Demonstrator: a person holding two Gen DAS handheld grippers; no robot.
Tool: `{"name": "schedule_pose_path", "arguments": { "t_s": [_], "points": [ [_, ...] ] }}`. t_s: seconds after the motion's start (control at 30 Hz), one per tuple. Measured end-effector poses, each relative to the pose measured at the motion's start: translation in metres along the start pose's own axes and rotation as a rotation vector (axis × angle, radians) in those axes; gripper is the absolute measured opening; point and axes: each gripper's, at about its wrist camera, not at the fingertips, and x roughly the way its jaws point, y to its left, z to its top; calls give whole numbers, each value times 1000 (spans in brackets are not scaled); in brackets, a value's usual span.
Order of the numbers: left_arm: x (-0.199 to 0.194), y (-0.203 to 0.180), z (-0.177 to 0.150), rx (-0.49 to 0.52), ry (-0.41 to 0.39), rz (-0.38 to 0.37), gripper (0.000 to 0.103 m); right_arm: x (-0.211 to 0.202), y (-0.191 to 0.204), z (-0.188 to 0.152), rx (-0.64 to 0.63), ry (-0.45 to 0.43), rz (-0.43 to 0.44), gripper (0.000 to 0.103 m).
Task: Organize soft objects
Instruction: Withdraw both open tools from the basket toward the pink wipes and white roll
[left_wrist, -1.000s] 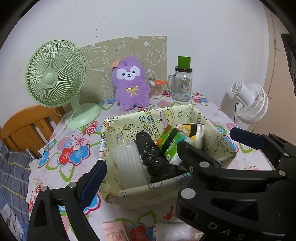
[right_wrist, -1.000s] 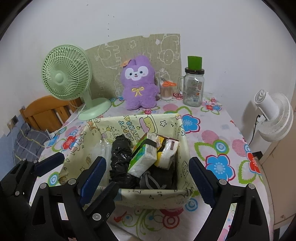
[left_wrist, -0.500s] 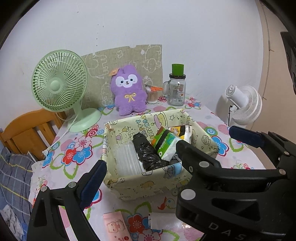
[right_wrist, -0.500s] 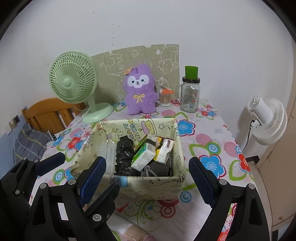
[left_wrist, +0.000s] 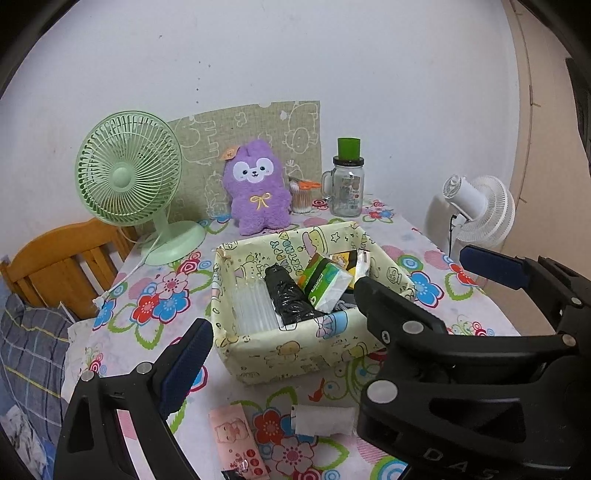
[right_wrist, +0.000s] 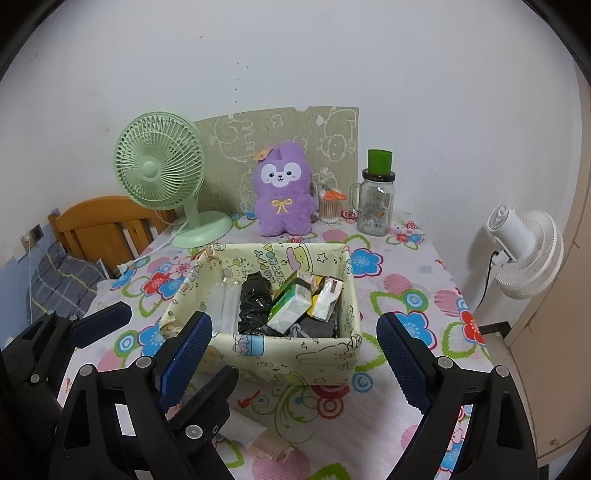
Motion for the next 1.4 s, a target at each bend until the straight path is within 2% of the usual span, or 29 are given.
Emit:
{"name": "schedule_pose_path", "arguments": {
  "t_s": [0.53,0.77,1.0,1.4],
  "points": [
    [-19,7,-14,-13,-10,12,96,-23,12,-13,-41,-30,31,92],
    [-25,7,-24,12,-8,32,96,-24,16,-19,-44,-25,47,92],
    [-24,10,-32,0,1,30,96,-25,22,-26,-64,-24,59,86],
    [-12,15,-46,0,41,39,87,-11,24,-39,-54,30,73,86]
  ]
}}
